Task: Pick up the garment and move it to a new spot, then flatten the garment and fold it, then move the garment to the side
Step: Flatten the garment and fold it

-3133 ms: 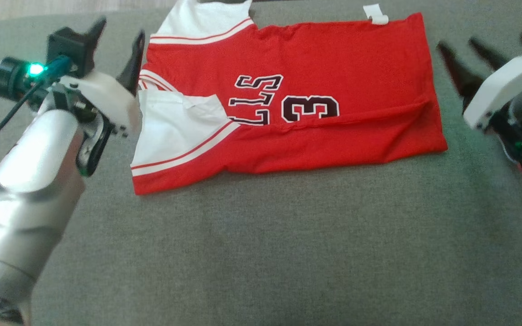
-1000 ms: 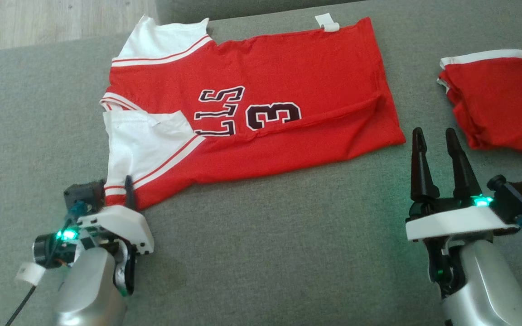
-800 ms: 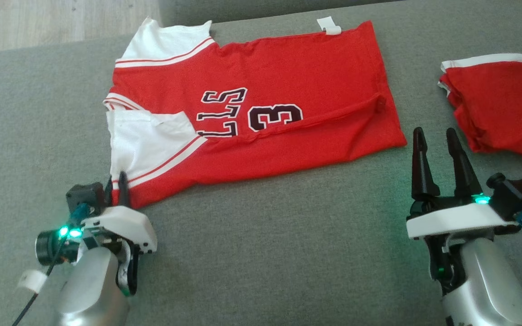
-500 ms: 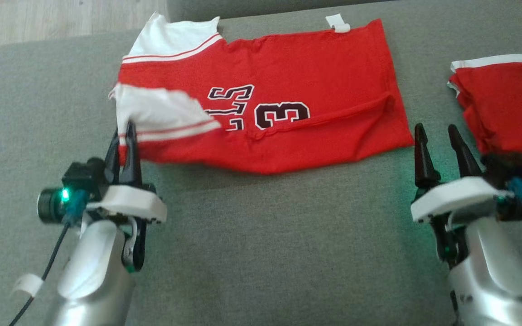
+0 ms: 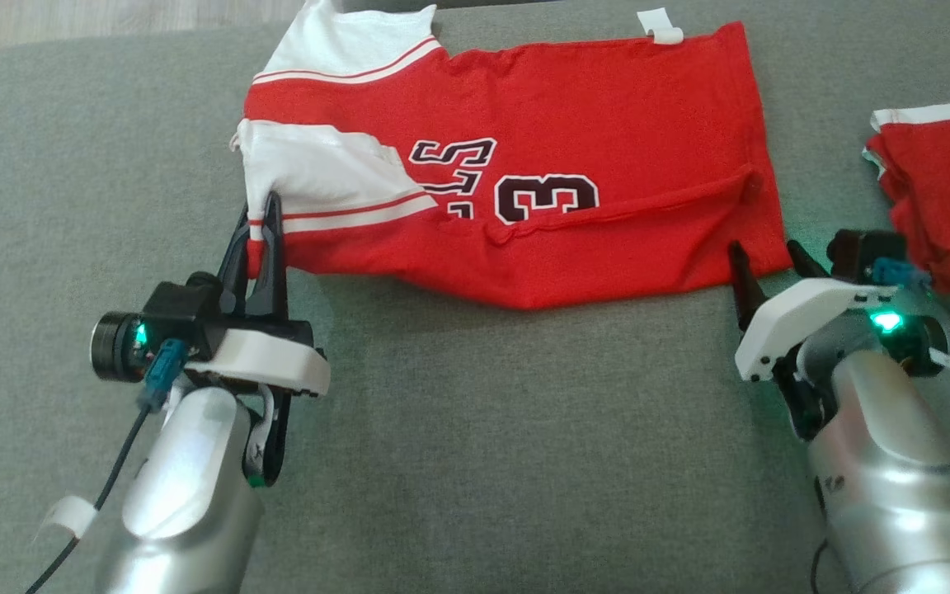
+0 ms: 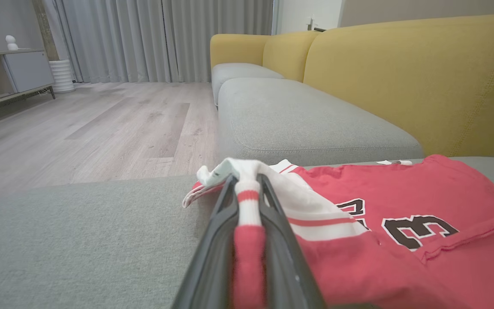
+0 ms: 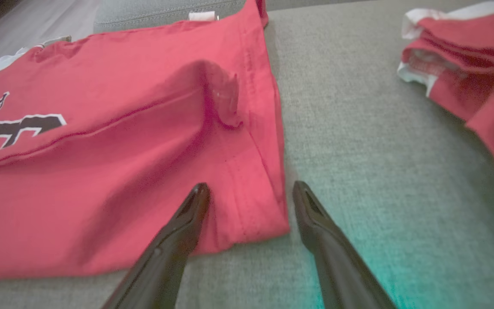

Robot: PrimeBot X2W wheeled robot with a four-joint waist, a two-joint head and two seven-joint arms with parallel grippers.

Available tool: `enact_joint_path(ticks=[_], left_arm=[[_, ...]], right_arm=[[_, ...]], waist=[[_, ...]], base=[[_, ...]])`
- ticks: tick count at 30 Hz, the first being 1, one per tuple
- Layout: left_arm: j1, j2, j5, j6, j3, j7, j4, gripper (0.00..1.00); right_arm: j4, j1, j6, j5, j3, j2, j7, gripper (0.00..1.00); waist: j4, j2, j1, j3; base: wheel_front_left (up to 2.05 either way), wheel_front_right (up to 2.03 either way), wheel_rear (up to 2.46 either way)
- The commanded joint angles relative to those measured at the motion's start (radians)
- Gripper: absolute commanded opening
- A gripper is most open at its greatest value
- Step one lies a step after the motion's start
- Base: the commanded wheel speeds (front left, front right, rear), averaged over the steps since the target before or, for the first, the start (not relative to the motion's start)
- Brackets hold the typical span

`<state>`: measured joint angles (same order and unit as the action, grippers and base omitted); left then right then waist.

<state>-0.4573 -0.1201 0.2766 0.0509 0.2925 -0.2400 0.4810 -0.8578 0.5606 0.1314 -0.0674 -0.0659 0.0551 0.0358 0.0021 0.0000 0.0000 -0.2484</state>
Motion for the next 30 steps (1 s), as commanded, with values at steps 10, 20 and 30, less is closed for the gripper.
enact_joint_path(ticks=[10,20,30], left_arm=[[-0.010,-0.031,0.006,0.001,-0.027,0.005,0.005,0.00],[0.109,-0.064,0.053,-0.021,-0.019,0.120,0.071,0.00],[0.242,-0.107,0.064,0.013,-0.006,0.248,-0.057,0.00]], right_arm=[[-0.102,0.059,-0.001,0.100,-0.020,-0.005,0.006,0.00],[-0.072,-0.039,-0.001,0.036,0.040,-0.005,-0.061,0.00],[0.107,-0.167,-0.001,-0.001,0.071,-0.005,0.068,0.00]], waist=[[0.016,0.0000,0.0000,0.025],[-0.020,0.0000,0.0000,0.169],[-0.050,0.0000,0.0000,0.243]], base=[[0.00,0.00,0.00],[0.00,0.00,0.00],[0.00,0.00,0.00]])
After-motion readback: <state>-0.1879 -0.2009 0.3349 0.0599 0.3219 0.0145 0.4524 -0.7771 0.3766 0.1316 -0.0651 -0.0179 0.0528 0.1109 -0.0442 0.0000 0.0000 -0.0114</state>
